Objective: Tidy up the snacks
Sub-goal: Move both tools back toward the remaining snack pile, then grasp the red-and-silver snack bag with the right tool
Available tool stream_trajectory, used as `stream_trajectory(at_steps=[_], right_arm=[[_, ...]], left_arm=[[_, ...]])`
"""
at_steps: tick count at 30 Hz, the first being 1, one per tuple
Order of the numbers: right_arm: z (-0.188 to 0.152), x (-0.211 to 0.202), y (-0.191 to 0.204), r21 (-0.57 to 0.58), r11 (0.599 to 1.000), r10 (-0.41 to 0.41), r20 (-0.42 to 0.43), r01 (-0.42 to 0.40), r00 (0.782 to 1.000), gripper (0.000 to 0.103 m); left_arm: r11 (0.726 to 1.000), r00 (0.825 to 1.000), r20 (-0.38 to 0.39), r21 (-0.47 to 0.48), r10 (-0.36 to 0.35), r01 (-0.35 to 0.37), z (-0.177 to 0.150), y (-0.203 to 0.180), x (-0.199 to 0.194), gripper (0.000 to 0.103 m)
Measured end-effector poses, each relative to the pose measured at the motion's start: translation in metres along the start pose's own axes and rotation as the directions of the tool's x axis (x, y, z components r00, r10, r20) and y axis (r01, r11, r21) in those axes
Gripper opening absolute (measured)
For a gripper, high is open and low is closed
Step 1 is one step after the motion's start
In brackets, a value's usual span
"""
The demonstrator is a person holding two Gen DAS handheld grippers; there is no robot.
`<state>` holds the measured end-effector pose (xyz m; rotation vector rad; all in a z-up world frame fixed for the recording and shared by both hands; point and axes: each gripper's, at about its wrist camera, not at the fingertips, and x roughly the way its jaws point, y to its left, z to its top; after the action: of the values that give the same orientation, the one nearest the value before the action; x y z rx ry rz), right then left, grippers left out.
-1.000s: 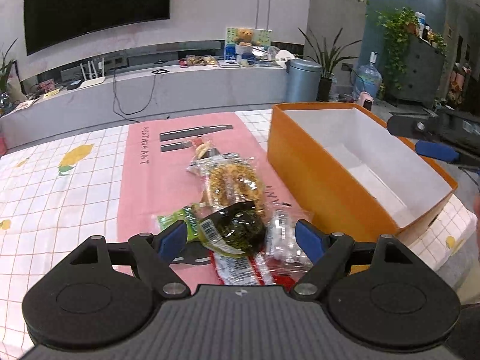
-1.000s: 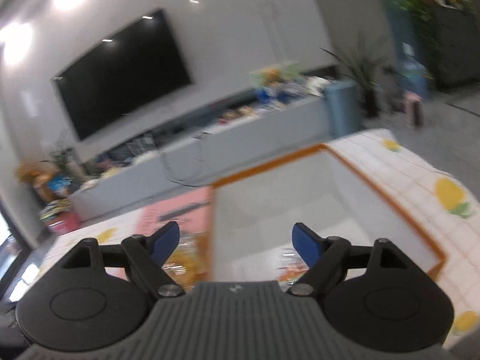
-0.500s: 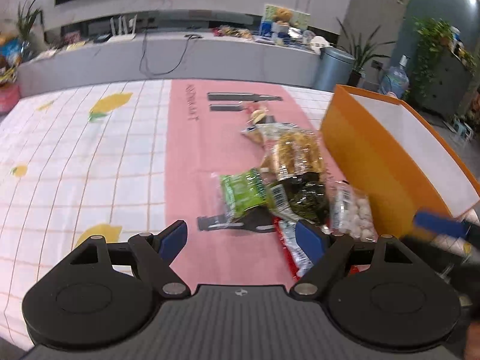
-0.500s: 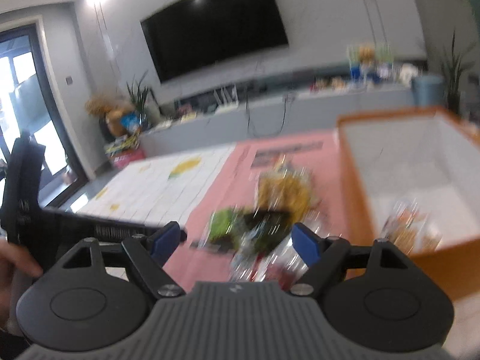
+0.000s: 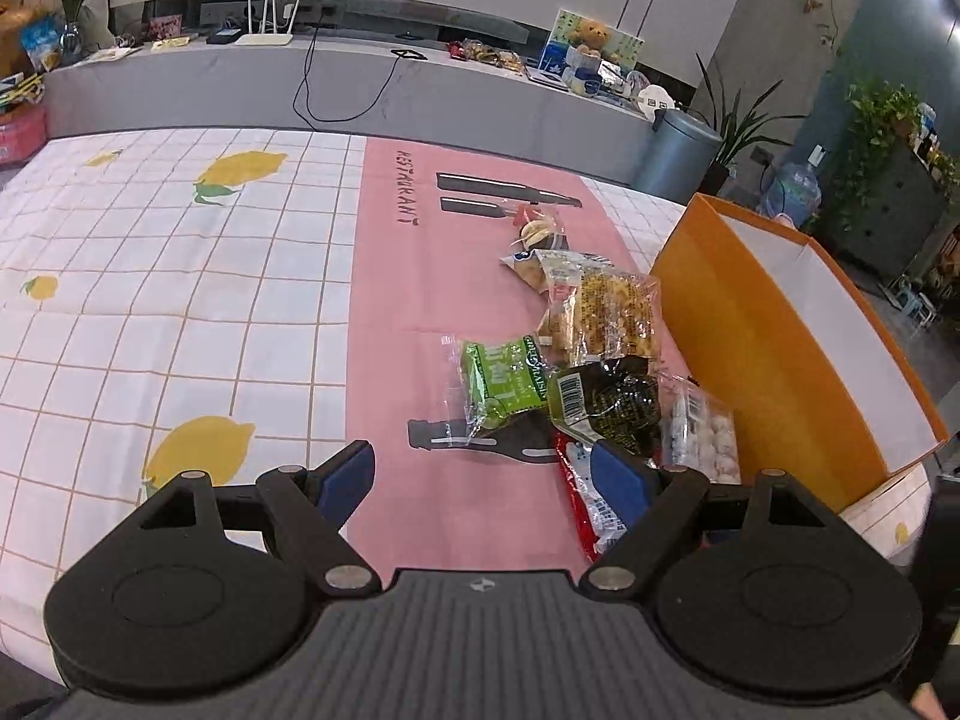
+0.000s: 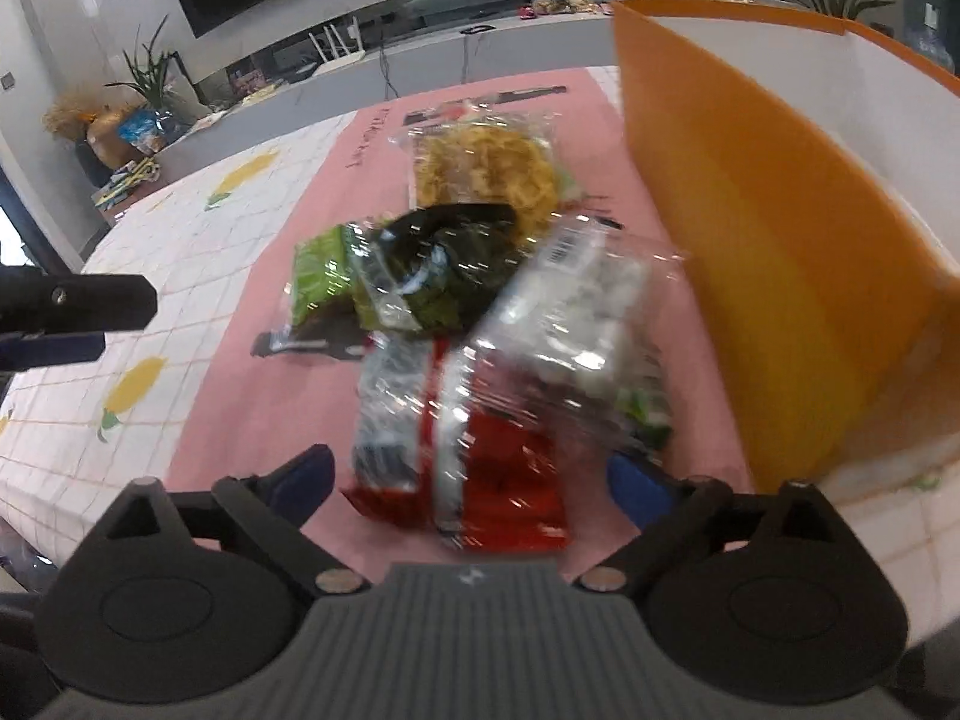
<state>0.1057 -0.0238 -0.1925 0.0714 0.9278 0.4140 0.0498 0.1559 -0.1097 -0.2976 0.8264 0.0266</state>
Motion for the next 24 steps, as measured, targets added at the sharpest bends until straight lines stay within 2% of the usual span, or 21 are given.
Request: stream_trajectory(at_steps=[5,9,11,13,14,16,24], right_arm=[[-0.009,0.018,0.028,-0.073,0.989,-0.125,0.091,0.132,0.988,0.1],[-0.017,0.029,0.042,-0.144,0.972,-0.16,0.17,0.185,0.972,0.1],[-0.018,0.029,0.042,-0.154,0.971,-0.152,0.188,0.181,0.97,0.097],[-0.014,0.028,0.041,-0.152,0.97,-0.158,0.189,0.188,0.969,0.087],[-0.012,0.028,0.041,-0.155,0.97,-0.158,0.19,0.189,0.969,0.078],[-0.01,0.026,0.039,-0.162,0.97,-0.15,0.185,0.181,0.971,0.074],[-0.001,0.029,0.035,-0.165,0.976,-0.12,0.14,0.143,0.983,0.069]], left_arm=[[1.0,1.0,-0.009,-0.01,-0.003,0.003,-0.003,-0.001,0.002,0.096],[1.0,1.0,-0.012,-0.009,-0.002,0.002,-0.005,-0.003,0.002,0.096],[1.0,1.0,-0.01,-0.007,-0.005,0.005,-0.006,-0.004,0.002,0.096],[1.0,1.0,-0.014,-0.006,-0.005,0.005,-0.006,-0.004,0.003,0.096],[1.0,1.0,-0.016,-0.008,-0.005,0.005,-0.006,-0.004,0.003,0.096],[1.0,1.0,-0.017,-0.016,-0.006,0.006,-0.004,-0.003,0.004,0.096],[1.0,1.0,0.011,-0.002,0.005,-0.005,0.0,-0.006,0.004,0.096]])
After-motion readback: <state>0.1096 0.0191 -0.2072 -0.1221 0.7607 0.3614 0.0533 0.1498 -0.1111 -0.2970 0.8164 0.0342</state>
